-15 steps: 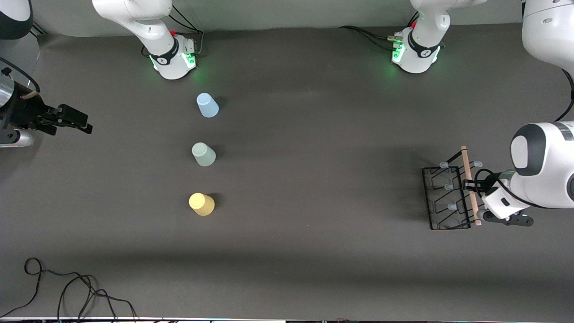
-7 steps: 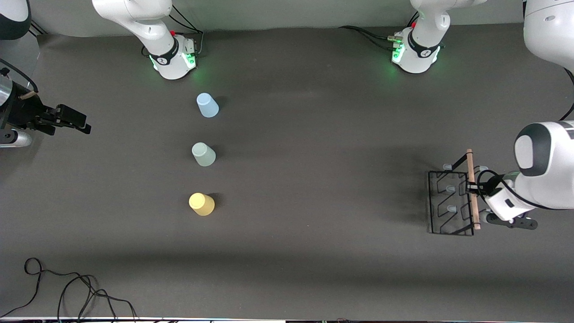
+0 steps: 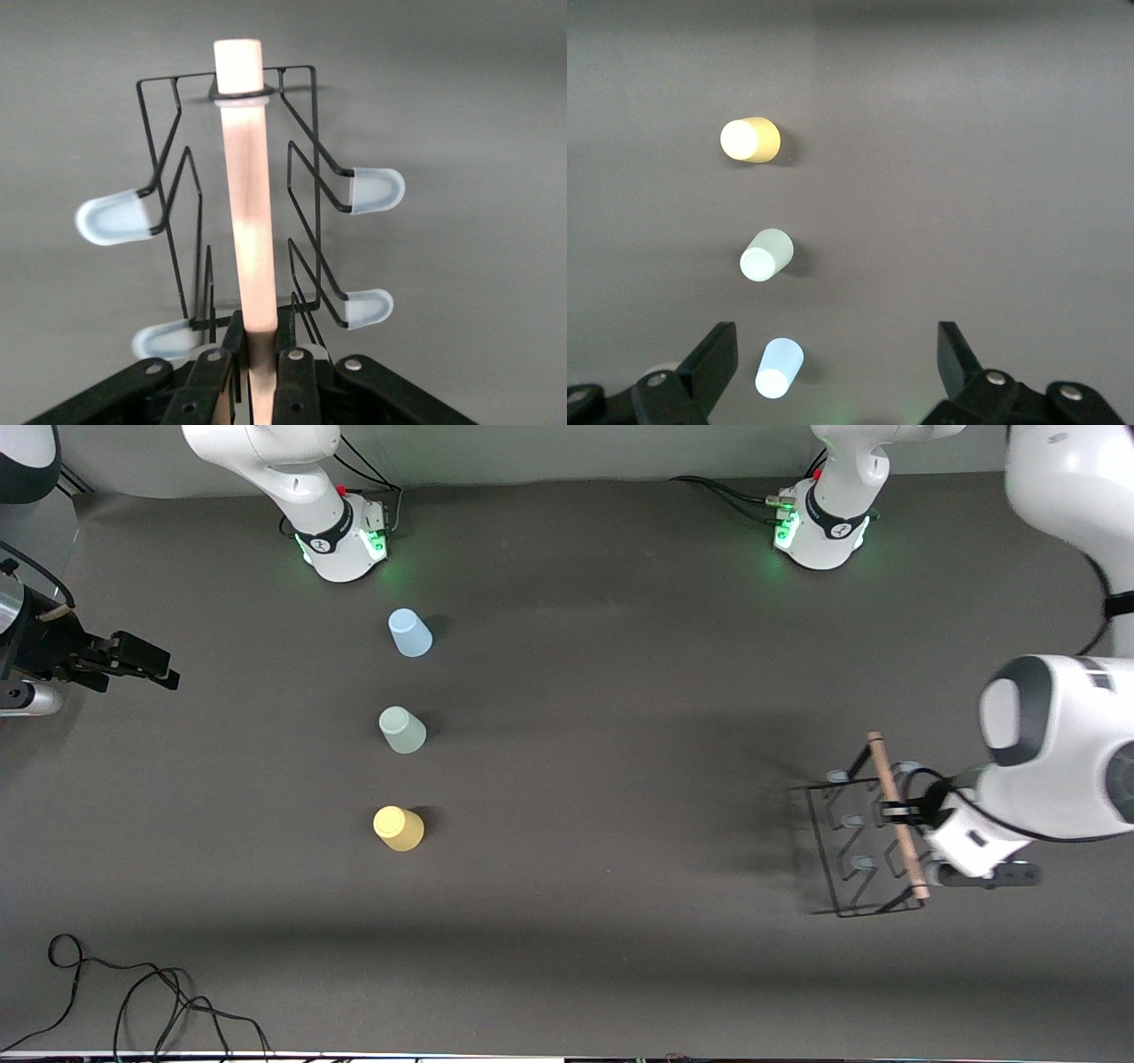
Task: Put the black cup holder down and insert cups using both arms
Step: 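Grasp the wooden handle with the left gripper and lift the holder, then carry the holder to mid-table and lower it with the left gripper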
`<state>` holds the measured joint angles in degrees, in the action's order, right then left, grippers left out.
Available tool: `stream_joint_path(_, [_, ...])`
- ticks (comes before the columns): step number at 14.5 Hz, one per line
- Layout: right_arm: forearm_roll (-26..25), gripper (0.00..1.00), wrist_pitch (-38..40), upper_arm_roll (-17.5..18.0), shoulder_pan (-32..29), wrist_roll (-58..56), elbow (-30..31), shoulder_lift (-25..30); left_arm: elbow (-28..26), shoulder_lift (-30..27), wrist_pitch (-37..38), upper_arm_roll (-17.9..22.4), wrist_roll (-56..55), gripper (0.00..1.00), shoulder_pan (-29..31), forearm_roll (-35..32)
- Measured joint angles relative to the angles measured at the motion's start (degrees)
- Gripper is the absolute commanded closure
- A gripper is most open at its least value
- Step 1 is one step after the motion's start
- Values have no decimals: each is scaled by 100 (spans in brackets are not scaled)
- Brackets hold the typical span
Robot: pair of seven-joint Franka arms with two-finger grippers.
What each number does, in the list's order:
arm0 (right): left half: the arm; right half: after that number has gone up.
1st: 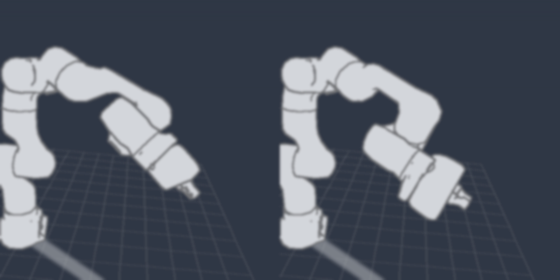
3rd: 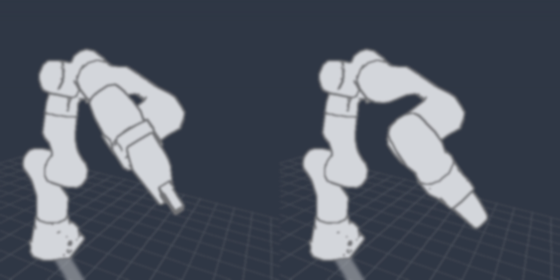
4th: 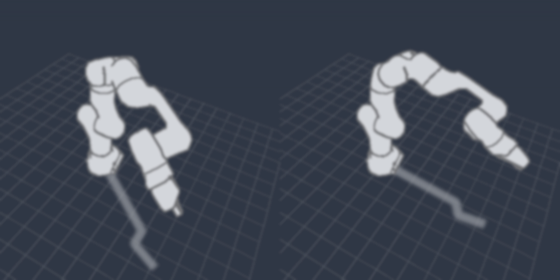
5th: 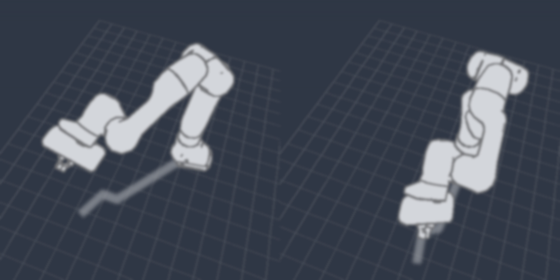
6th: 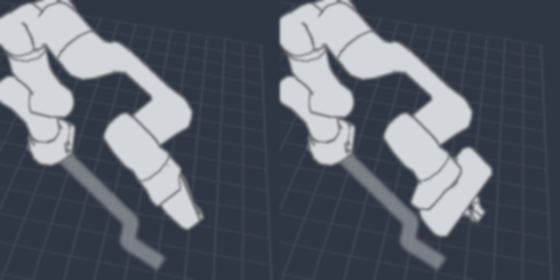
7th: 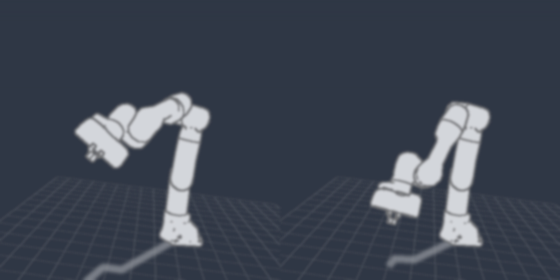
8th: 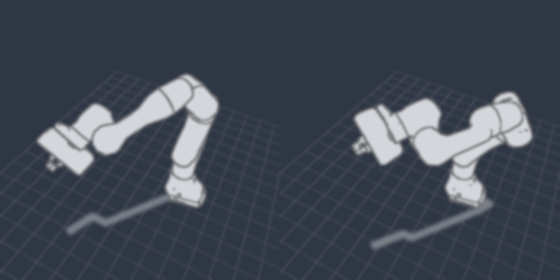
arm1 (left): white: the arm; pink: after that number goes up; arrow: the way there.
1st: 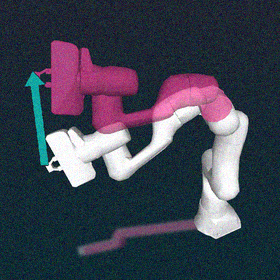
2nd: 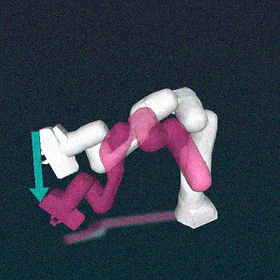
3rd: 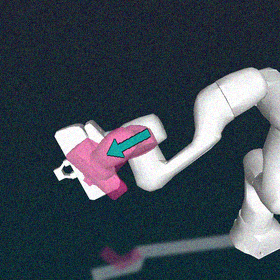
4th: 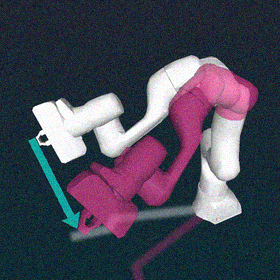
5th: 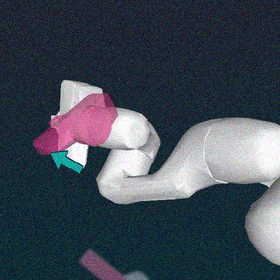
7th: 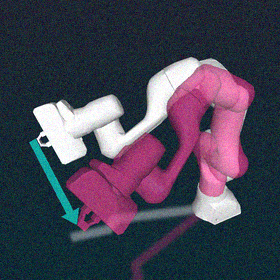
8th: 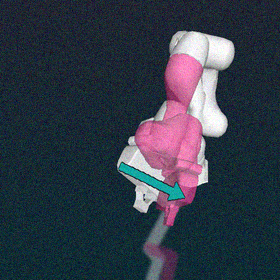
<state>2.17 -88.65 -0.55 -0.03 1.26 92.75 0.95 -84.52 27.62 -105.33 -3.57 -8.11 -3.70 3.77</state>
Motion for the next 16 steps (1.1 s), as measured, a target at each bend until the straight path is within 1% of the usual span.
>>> stream_joint_path(3, [0,0,0,-1,-1,0,0,0,1,66,-34,-31,-784,100,-592,264])
stream_joint_path(10, [0,0,0,-11,-1,0,0,0,9,426,-740,-78,-2490,100,-2327,384])
stream_joint_path(13, [0,0,0,-15,-1,0,0,0,48,474,-853,-79,-2714,100,-2739,397])
stream_joint_path(16, [0,0,0,-18,-2,-1,0,1,85,475,-856,-80,-2889,100,-3032,636])
